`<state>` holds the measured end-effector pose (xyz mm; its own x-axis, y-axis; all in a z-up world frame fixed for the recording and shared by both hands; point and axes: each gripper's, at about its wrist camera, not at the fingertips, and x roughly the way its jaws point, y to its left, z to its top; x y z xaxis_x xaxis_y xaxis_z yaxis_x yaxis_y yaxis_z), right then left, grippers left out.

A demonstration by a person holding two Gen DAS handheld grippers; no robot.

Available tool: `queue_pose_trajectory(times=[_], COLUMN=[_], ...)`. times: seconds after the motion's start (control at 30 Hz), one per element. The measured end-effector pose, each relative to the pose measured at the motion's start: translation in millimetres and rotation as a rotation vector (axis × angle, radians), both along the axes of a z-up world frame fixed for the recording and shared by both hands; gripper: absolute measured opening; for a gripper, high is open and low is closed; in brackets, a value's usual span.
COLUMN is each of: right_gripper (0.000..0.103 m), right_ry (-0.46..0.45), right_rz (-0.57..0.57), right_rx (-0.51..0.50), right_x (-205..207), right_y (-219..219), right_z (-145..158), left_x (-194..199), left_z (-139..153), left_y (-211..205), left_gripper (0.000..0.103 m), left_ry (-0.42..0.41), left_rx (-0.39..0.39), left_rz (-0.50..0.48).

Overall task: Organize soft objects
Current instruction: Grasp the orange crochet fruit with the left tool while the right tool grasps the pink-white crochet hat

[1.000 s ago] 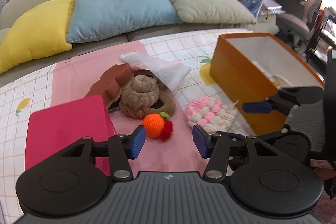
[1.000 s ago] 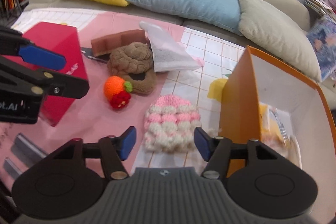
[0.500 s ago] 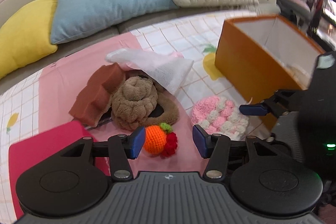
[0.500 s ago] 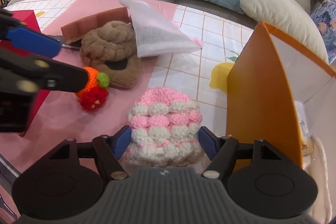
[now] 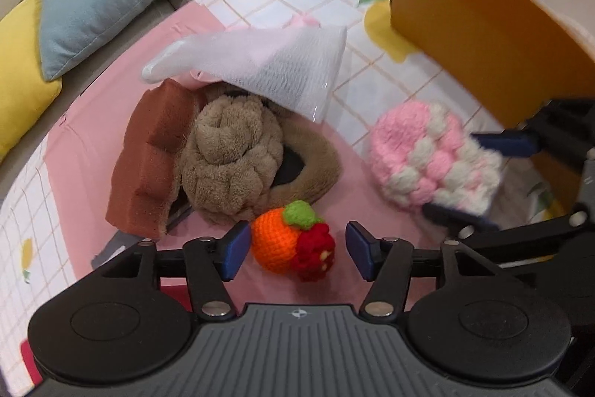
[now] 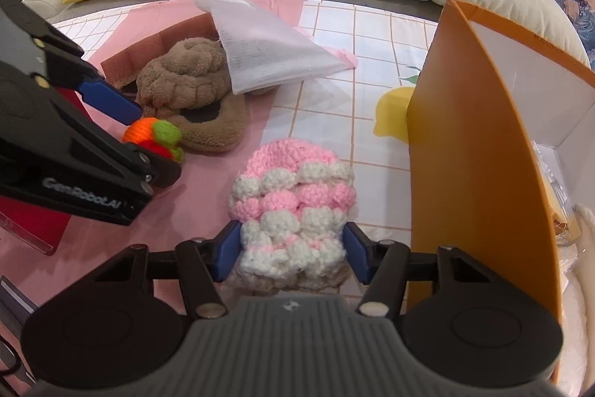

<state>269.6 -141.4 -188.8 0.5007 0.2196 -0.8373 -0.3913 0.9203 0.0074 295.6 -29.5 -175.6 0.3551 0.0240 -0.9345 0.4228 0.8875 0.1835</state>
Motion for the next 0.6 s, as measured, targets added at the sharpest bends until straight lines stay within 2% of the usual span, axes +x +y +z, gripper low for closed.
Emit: queue_pose_trajectory(times=[0.1,0.13,0.2,0.23,0.3,0.37,0.47,0.6], right_gripper=[0.05,0.049,0.04,0.037,0.026,0.023,0.022,0.022], right_ry=[-0.002,-0.005,-0.016,-0.024,-0.038,-0.039,-0.045,-0.06], right_rz=[0.004,0.01,0.02,0.026,0.04,0.044,0.033,0.035], right_rx=[-0.004,-0.009,-0.019,-0.023,-0.02,-0.016,-0.009,0.001], right_x=[-0.8,-1.6,-2.9,-3.8,-6.1,-6.9,-9.0,-16.3], right_y=[-0.3,-0.1,1.5,2.2,4.3,5.4,4.4,1.5], right_z=[1.4,2.0,4.7,6.8,12.4,17.3,22.8,36.8], left_x=[3.3,3.9,5.1,5.1,3.7,2.0,-7.4,-23.6], left_z=[-5.2,-7.8,-12.8,-14.0,-12.7,-10.8,1.2,29.7], left_y=[-4.8,-7.0,-9.3,-9.1,-7.3,-4.3,-3.5,1.0], left_gripper=[0.068,0.064,0.049,0.048,0.047,0.047,0.046,0.046], left_ry=[0.009,0.014,0.024,0.026,0.02,0.021,-0.026,-0.092], left_rx=[0.052,0.077,0.12,0.13,0.117,0.096,0.077,-0.014], left_rz=[0.002,-0.001,0.002,0.008,0.027,0.061,0.083,0.138])
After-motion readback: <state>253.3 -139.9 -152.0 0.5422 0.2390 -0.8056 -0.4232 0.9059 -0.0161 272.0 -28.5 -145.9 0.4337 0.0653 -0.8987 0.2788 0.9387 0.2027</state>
